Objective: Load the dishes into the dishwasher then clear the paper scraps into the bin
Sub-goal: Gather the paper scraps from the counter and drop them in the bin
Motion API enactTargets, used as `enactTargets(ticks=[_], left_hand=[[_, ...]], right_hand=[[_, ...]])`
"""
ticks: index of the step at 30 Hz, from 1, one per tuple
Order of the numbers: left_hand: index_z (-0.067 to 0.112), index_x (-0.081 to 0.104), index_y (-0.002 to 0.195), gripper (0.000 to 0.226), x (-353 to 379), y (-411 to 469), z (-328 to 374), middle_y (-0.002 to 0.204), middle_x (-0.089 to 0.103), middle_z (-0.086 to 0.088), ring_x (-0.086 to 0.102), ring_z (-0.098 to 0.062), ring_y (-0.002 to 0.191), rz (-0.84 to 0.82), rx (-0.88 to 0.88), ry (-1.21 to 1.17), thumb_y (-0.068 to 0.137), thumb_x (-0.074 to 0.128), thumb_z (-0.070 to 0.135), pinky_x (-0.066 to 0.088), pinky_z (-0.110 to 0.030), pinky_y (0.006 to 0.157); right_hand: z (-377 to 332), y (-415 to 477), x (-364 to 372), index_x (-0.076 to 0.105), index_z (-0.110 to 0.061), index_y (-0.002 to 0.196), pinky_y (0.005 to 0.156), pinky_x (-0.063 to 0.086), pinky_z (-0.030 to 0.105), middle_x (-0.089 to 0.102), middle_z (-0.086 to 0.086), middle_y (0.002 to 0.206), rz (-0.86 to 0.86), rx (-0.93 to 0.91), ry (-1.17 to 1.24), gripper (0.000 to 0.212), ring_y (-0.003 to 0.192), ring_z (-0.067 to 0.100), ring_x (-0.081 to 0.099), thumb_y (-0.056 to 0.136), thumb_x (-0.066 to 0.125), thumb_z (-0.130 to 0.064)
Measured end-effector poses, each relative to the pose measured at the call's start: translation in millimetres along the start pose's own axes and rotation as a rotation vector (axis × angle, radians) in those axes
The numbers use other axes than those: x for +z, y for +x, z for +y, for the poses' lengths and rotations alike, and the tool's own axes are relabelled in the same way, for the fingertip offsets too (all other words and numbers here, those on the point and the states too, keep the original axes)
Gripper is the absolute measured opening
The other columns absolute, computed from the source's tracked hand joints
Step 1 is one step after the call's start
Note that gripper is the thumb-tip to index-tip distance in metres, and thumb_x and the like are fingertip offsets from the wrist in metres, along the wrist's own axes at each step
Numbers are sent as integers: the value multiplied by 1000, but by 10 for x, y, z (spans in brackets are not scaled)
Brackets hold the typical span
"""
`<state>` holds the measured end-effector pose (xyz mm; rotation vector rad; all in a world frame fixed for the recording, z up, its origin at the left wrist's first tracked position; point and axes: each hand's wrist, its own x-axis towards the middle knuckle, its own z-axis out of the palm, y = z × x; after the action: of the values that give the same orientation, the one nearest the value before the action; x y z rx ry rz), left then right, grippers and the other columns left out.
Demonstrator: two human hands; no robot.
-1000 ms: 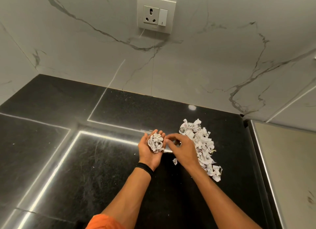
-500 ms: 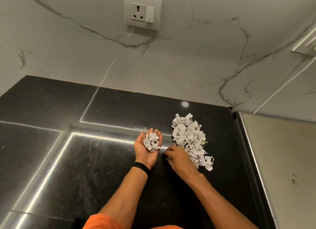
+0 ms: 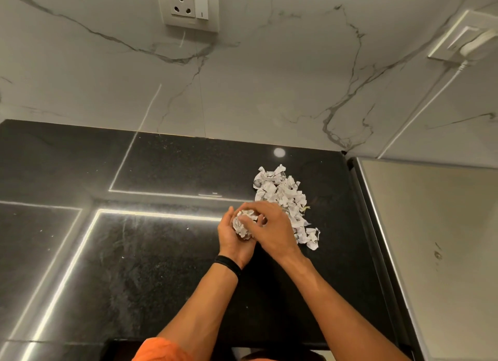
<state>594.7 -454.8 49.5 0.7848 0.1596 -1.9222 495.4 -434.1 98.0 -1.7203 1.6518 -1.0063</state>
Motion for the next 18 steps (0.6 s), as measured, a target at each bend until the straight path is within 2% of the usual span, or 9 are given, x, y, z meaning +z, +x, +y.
enactTargets(ticks=[3, 5, 7, 10, 14, 18], left_hand=[[2, 65, 123, 43, 71, 33, -13, 131, 64, -22, 65, -33, 117, 0, -7, -66, 99, 51, 35, 52, -42, 98], [1, 59, 133, 47, 88, 46, -1, 138, 60, -23, 59, -34, 129, 22, -6, -90, 100, 51, 33, 49, -43, 105], [1, 59, 132, 45, 104, 48, 0, 139, 59, -23, 58, -34, 130, 33, -9, -83, 100, 51, 32, 51, -43, 103], [1, 60, 131, 45, 142, 53, -11, 138, 60, -22, 64, -32, 119, 44, -11, -47, 101, 51, 34, 56, -41, 96], [2, 59, 134, 47, 143, 61, -7, 138, 60, -20, 67, -30, 108, 49, -6, -31, 100, 52, 35, 56, -41, 94], [2, 57, 137, 50, 187, 136, -26, 132, 63, -21, 67, -30, 107, 68, -22, -23, 100, 52, 35, 51, -43, 103]], right_hand=[[285, 124, -271, 73, -29, 110, 94, 47, 27, 69, -16, 110, 182, 124, -156, 18, 107, 8, 59, 92, 72, -29], [511, 194, -425, 71, -23, 119, 97, 47, 34, 69, -6, 119, 157, 180, -392, 29, 112, 17, 57, 91, 73, -28], [646, 232, -478, 70, -21, 124, 96, 50, 36, 69, -2, 122, 57, 232, -510, 36, 111, 20, 60, 90, 74, -32], [666, 247, -505, 72, -22, 122, 95, 52, 33, 71, -3, 120, 46, 268, -452, 30, 109, 15, 65, 93, 72, -28], [547, 264, -627, 75, -21, 111, 89, 55, 32, 71, -7, 107, 231, 255, -289, 18, 99, 8, 65, 95, 69, -26], [362, 235, -712, 74, -26, 107, 83, 57, 28, 69, -17, 99, 297, 198, -128, 14, 92, 0, 64, 94, 71, -28]])
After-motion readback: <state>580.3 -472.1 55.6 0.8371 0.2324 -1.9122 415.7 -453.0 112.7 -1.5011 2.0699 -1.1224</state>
